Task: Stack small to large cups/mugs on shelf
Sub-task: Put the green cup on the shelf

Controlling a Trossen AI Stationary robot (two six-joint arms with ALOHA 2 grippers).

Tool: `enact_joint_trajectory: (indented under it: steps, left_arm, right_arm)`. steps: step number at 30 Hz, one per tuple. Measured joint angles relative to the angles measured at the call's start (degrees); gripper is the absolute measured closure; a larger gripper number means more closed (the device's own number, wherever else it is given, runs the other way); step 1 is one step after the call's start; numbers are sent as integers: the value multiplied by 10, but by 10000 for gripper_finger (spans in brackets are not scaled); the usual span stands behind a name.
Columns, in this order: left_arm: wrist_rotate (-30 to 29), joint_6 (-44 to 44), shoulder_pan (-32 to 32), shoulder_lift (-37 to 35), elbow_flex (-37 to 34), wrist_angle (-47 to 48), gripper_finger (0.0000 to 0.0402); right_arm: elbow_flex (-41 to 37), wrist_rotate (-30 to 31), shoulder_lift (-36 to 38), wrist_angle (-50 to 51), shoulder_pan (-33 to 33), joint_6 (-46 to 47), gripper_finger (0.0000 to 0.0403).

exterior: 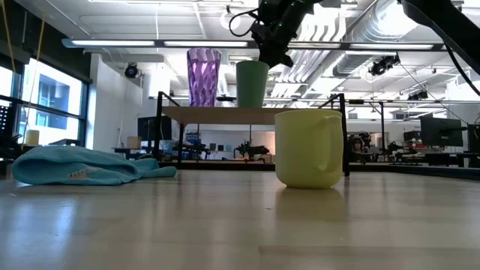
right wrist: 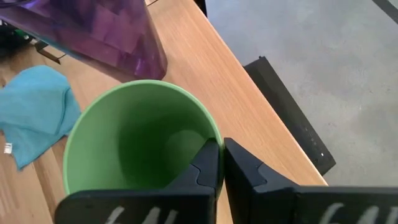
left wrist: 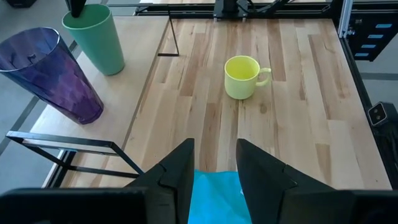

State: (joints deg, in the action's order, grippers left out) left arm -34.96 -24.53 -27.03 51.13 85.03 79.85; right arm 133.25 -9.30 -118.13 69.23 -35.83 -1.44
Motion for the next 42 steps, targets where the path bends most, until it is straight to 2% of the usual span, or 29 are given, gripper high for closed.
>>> enact_joint_trajectory:
  steps: [28,31,38,42]
  left_arm:
    - [0,2,0,0,0,0,293]
    - [0,2,0,0,0,0,293]
    - [0,2,0,0,0,0,293]
    - [0,2,0,0,0,0,293]
  right_arm:
    - [0,-1,2,6,-2,11,402]
    - [0,-4,2,6,-2,11,388]
    - [0,-4,2,3,-2,15,329]
    - [0,-4,2,3,-2,15,319]
